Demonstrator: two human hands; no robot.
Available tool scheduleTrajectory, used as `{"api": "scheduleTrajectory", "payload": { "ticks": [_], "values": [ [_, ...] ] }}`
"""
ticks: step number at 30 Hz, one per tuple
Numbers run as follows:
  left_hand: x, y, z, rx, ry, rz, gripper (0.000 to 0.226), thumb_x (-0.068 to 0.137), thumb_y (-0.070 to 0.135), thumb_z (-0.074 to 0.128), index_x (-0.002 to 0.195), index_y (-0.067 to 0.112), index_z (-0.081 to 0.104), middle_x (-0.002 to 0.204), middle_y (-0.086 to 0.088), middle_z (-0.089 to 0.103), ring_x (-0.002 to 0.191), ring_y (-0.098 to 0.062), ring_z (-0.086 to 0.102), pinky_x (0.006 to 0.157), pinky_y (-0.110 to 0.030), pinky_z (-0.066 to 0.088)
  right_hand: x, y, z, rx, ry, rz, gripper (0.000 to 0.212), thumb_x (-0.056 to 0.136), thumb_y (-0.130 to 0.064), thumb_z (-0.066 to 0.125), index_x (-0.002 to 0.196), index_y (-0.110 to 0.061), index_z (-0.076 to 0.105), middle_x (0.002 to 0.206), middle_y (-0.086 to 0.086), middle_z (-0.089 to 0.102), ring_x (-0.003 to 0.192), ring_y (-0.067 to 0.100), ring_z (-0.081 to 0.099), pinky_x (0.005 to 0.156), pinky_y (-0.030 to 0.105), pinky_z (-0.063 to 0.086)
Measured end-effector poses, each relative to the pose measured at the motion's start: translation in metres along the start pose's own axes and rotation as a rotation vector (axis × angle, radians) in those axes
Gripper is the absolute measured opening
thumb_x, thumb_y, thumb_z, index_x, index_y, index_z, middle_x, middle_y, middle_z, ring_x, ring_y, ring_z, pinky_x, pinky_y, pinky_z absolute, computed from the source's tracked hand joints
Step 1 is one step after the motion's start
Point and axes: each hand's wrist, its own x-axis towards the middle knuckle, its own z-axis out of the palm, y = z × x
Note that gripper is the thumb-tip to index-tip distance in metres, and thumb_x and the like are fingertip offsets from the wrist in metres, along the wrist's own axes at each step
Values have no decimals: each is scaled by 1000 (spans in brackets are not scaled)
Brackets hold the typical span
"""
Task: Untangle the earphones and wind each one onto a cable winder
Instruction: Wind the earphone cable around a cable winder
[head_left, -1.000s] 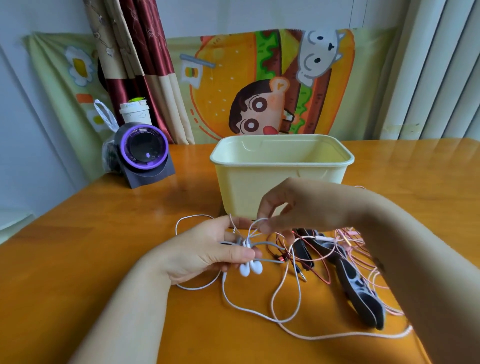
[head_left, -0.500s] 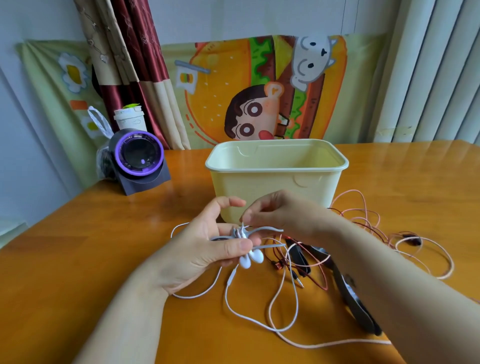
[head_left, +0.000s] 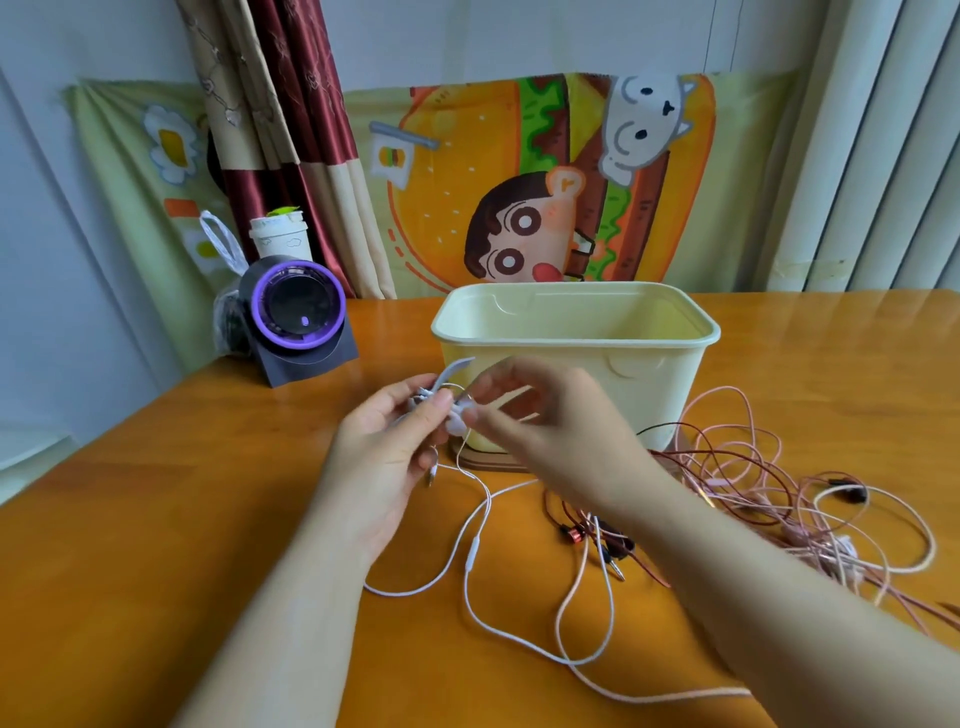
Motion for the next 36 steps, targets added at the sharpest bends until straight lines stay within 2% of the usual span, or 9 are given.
{"api": "scheduleTrajectory", "payload": {
  "ticks": [5, 10, 14, 22, 25, 28, 31, 34, 36],
  "values": [
    [-2, -4, 8, -66, -20, 9, 28, 82, 10, 64, 110, 12, 61, 79, -2, 67, 60, -4, 55, 45, -14, 40, -4, 6, 12, 102, 49, 18, 6, 85, -16, 69, 83, -21, 67, 76, -8, 71, 72, 4, 67, 62, 14, 49],
    [-2, -7, 11, -37, -18, 22, 21, 88, 9, 61, 109, 14, 61, 86, -4, 64, 64, -5, 54, 47, -14, 39, -5, 10, 11, 146, 25, 51, 3, 86, -16, 69, 88, -17, 70, 76, -4, 73, 73, 6, 69, 71, 22, 56],
    [-2, -11, 11, 33, -25, 55, 24, 83, 18, 64, 107, 21, 61, 92, -1, 68, 67, -3, 56, 52, -15, 39, -5, 12, 10, 147, 15, 44, 3, 86, -14, 69, 86, -18, 70, 74, -7, 72, 69, -1, 66, 64, 10, 48],
    [-1, -13, 10, 61, -67, 81, 38, 72, 28, 64, 109, 24, 60, 90, 7, 74, 78, -3, 65, 75, -23, 47, -4, 17, 11, 124, 7, 16, 4, 86, -14, 68, 87, -13, 71, 78, -2, 74, 75, 8, 70, 73, 22, 55],
    [-1, -14, 11, 55, -93, 82, 39, 73, 27, 63, 111, 24, 59, 95, 5, 73, 79, -4, 67, 79, -25, 48, -4, 17, 10, 84, 16, 6, 5, 85, -14, 68, 87, -14, 73, 79, -4, 73, 73, 8, 69, 69, 22, 54],
    [0, -13, 11, 72, -96, 91, 38, 72, 27, 63, 110, 25, 60, 81, 10, 70, 71, -3, 62, 81, -27, 46, -1, 17, 7, -24, 11, -25, 7, 85, -16, 69, 90, -17, 74, 82, -9, 69, 67, 4, 62, 60, 12, 45],
    [0, -11, 7, 119, -130, 80, 38, 77, 26, 64, 114, 22, 59, 74, 10, 68, 70, -4, 61, 82, -28, 46, 3, 11, -5, -123, -53, -76, 5, 85, -22, 69, 87, -24, 73, 85, -11, 67, 62, 4, 58, 58, 13, 42],
    [-4, -7, 5, 166, -224, 23, 39, 87, 14, 60, 125, 16, 53, 76, 1, 71, 74, -8, 65, 81, -28, 48, 9, 1, -27, -121, 44, -109, 5, 85, -24, 68, 81, -25, 70, 79, -10, 67, 50, 1, 49, 50, 10, 35],
    [-7, -5, 6, 228, -330, -43, 50, 83, 18, 64, 129, 21, 47, 82, -3, 73, 80, -11, 68, 83, -29, 50, 11, -7, -42, -81, 83, -111, 7, 88, -23, 65, 83, -23, 70, 81, -7, 67, 52, 2, 49, 50, 12, 37]
  ]
}}
